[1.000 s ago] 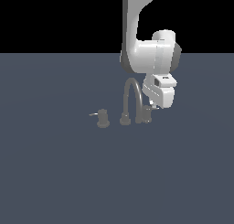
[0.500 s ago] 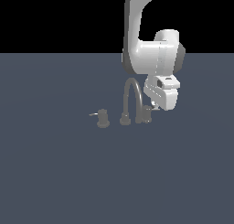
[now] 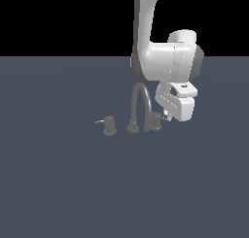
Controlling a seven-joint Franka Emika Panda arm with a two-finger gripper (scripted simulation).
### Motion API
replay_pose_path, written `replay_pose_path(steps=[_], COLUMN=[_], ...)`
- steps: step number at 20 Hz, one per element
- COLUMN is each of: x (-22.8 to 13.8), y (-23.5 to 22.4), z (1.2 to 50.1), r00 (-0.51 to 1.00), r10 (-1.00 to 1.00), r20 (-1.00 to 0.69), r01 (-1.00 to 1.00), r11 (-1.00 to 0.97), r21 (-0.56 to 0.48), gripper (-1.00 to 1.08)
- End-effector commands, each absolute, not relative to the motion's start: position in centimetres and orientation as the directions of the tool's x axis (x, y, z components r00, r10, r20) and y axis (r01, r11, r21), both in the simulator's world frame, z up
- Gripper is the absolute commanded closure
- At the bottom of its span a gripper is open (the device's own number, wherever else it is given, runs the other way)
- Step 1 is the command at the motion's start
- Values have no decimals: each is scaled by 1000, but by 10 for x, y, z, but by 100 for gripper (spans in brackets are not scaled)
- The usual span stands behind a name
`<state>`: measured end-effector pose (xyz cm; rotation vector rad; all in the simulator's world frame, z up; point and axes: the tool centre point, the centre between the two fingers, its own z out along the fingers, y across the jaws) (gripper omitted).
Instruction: Turn on the faucet by rotating a designated handle.
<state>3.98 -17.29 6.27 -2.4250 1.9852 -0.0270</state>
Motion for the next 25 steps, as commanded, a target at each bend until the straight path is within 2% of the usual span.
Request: replay_pose_path(steps=[1,14,16,25], x=[40,3,5,6], y=[-173,-144,-162,-105], z=[63,63,64,63], r00=[197,193,171,193], r10=[-980,-981,-985,-981], r20=[8,0,11,0], r01=[-980,-981,-985,-981], r11=[-197,-193,-171,-193], r21=[-18,-1,-6,0], gripper=[108,108,108,108])
